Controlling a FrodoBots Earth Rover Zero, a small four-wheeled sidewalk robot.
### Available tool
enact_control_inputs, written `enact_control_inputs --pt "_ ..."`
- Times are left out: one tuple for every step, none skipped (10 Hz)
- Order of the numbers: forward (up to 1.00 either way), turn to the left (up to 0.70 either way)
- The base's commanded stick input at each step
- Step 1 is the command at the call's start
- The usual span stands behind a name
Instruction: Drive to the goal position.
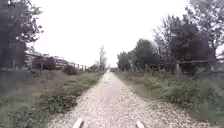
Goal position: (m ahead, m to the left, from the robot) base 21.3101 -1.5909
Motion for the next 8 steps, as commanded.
enact_control_inputs --pt "0.50 0.00" --pt "0.50 0.00" --pt "0.50 0.00" --pt "0.50 0.00" --pt "0.50 0.00" --pt "0.50 0.00" --pt "0.50 0.00" --pt "0.50 0.00"
